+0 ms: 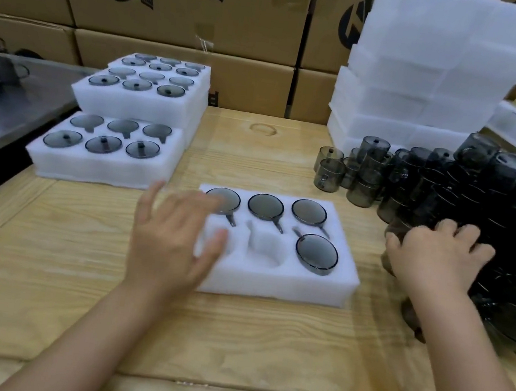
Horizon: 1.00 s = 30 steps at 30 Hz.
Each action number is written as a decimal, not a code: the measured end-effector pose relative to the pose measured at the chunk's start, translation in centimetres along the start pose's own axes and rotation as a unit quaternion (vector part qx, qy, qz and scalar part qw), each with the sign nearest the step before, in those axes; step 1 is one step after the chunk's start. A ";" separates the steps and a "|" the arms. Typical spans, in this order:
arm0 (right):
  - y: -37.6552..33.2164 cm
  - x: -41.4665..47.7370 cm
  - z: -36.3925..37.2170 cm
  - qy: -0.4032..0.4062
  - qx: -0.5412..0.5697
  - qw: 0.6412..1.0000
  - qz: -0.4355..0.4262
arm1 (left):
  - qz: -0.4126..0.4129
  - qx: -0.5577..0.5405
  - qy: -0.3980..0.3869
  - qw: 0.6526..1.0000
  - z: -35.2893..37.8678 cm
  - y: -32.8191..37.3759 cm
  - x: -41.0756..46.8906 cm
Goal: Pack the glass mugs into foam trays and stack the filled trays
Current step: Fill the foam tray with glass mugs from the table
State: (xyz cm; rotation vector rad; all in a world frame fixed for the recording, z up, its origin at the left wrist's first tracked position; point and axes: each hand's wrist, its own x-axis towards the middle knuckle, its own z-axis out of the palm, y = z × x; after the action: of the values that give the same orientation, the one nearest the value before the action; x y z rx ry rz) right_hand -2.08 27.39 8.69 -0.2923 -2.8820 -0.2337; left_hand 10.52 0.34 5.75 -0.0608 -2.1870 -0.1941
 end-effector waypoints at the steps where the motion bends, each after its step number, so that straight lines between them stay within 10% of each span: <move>1: 0.0 0.0 0.1 -0.019 -0.020 1.000 -0.007 | -0.083 -0.042 0.000 0.996 -0.2 -0.7 0.2; 6: -1.1 -0.5 1.0 -0.037 -0.018 0.998 -0.043 | -0.266 -0.155 -0.003 0.951 0.1 -2.9 0.6; 16: -1.6 -1.5 2.1 -0.027 0.269 0.933 -0.238 | -0.292 -0.200 -0.005 0.935 1.3 -2.9 0.0; 30: -0.5 -2.1 2.0 -0.021 0.319 0.938 -0.134 | -0.329 -0.268 -0.025 0.905 2.4 -3.6 -0.3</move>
State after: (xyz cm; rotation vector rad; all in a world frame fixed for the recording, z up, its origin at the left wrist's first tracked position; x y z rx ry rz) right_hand -0.60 26.85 6.20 0.2176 -2.8352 0.6615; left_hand 8.32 -2.85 3.66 0.3752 -2.0682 -1.1810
